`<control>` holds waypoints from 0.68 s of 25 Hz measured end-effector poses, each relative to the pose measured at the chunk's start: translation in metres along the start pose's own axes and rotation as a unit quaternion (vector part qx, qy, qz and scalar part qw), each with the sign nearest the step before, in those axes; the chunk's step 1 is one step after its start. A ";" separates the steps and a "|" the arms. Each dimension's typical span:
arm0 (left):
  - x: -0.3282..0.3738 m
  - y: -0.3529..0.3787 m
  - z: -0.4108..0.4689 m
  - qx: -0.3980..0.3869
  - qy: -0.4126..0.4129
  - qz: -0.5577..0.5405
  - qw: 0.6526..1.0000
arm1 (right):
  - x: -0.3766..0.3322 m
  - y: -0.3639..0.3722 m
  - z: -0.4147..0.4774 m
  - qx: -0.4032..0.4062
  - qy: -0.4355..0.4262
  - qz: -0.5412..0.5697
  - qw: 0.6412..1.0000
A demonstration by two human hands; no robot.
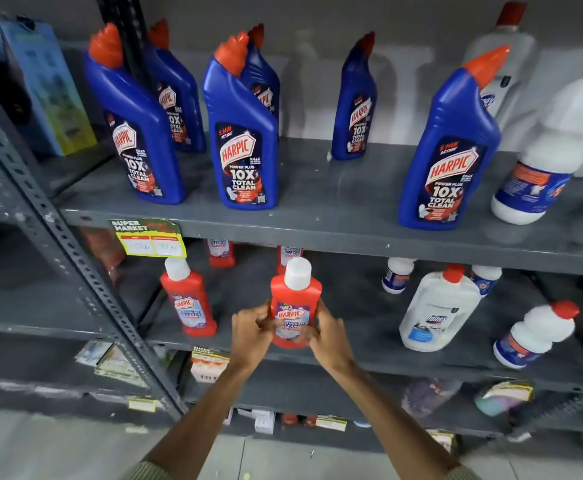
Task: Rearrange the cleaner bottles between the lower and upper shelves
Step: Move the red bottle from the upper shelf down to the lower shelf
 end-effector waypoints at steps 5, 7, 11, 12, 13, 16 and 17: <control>-0.049 0.031 0.028 -0.045 -0.038 0.024 0.998 | 0.042 0.024 0.032 -0.003 0.076 0.003 0.997; -0.057 0.039 0.036 -0.051 -0.055 0.025 0.997 | 0.051 0.029 0.044 -0.002 0.095 0.004 0.995; -0.059 0.047 0.042 -0.062 -0.060 0.022 0.996 | 0.070 0.035 0.052 0.014 0.130 0.018 0.991; -0.059 0.049 0.043 -0.065 -0.060 0.023 0.996 | 0.073 0.035 0.053 0.017 0.137 0.020 0.990; -0.060 0.049 0.042 -0.068 -0.058 0.020 0.996 | 0.074 0.035 0.053 0.018 0.143 0.023 0.989; -0.058 0.051 0.038 -0.085 -0.062 0.009 0.994 | 0.075 0.035 0.050 0.008 0.155 0.016 0.988; -0.057 0.050 0.037 -0.095 -0.069 -0.003 0.993 | 0.075 0.034 0.049 0.002 0.157 0.002 0.988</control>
Point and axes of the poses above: each hand's wrist, its own z-axis towards the middle knuckle, its own y-axis out of the palm, x = y × z, the point moved 7 cm from there along z, towards the middle knuckle, and after that the axes turned 12 degrees about z, right-handed, at the moved point
